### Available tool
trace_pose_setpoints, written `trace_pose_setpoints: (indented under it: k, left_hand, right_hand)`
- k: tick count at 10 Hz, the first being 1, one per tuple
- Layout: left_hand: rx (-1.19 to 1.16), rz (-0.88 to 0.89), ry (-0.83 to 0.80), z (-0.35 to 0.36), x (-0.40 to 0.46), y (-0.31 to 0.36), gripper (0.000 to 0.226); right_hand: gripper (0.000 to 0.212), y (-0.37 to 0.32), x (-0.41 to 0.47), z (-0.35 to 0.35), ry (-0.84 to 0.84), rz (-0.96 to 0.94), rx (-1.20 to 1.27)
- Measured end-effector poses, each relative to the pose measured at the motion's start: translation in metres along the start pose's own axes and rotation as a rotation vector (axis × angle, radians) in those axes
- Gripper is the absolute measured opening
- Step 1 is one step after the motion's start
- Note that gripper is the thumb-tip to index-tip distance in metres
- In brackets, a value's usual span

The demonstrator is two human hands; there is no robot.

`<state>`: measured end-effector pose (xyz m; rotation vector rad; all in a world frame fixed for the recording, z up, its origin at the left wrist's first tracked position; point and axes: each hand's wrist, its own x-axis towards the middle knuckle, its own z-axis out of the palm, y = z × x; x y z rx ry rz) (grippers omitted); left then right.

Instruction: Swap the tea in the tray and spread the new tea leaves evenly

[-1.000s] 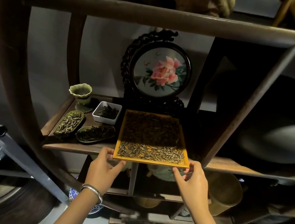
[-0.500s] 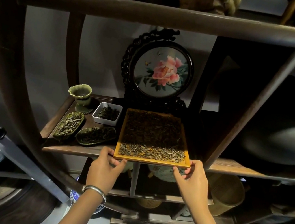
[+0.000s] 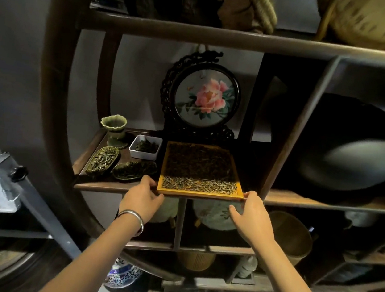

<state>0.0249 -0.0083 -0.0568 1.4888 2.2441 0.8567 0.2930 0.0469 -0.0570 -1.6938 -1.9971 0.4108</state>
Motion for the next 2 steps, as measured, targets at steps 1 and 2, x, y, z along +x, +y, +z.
trace_pose_setpoints:
  k: [1,2]
  left_hand:
    - [0.119,0.028,-0.028,-0.024,-0.004,0.011,0.033]
    - [0.205,0.104,-0.010,-0.054,-0.008,0.035,0.037]
  right_hand:
    - [0.036,-0.019,-0.007,-0.024,0.000,-0.109,-0.143]
    - [0.041,-0.039,-0.010,-0.051,-0.025,-0.273,-0.200]
